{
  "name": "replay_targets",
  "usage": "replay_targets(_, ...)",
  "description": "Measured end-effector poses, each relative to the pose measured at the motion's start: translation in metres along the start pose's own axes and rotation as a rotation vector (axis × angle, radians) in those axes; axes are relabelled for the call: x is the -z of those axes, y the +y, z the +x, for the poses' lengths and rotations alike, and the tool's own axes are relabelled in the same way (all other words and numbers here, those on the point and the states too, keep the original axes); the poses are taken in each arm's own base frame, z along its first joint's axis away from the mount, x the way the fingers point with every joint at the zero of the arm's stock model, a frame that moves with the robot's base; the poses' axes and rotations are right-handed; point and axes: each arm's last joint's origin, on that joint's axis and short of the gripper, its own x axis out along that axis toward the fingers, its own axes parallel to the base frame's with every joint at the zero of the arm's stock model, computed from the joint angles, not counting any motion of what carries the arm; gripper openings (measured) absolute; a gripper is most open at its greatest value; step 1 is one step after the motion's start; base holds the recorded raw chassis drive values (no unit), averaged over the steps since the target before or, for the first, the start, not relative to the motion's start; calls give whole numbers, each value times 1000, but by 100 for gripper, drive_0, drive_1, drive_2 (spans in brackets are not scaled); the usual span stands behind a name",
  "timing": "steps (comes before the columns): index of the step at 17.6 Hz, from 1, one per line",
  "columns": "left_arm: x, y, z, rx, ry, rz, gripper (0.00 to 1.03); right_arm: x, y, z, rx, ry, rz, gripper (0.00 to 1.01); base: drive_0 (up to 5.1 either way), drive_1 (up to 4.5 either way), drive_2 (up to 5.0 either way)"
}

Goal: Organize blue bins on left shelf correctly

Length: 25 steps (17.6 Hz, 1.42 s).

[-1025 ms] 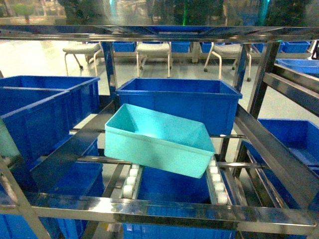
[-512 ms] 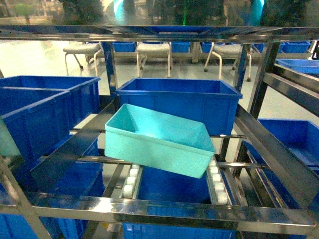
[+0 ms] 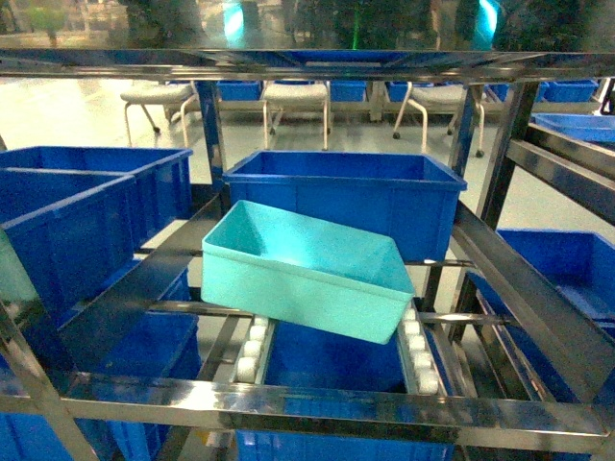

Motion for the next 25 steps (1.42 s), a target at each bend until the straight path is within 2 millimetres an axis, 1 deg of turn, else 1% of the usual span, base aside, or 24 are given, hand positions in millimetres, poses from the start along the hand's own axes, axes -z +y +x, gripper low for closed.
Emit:
replay_targets(1,1,0,-3,-1,15,0,2,0,0,-2,0,-2,0,2,0,0,0)
replay_targets(2,6,0,-9,-1,48,0,2,0,0,-4,0,0,0,2,0,0,0)
replay_targets(3,0,0,-11,1,-7,0,2,0,0,-5,0,-3,0,2,0,0,0)
replay_targets(4,4,0,-11,1,24,0,2,0,0,-7,-2,-2,0,2,0,0,0)
replay_targets(10,4,0,-11,-1,16,0,2,0,0,-10,-2,-5,0,2,0,0,0)
replay_targets(11,4,0,-11,0,16,0,2,2,0,-12,-2,10,0,2,0,0,0)
replay_targets(12,3,0,-11,-1,16,0,2,6,0,-19,-2,43,0,2,0,0,0)
replay_targets(13,4,0,-11,-1,17,0,2,1,0,-21,-2,-11,0,2,0,0,0)
replay_targets(20,4,0,-11,-1,17,0,2,3,0,-21,-2,9,-1,2,0,0,0)
replay_targets(24,4,0,-11,-1,16,0,18,3,0,-21,-2,9,0,19,0,0,0)
replay_targets(25,4,0,-11,-1,16,0,27,3,0,-21,-2,9,0,28,0,0,0)
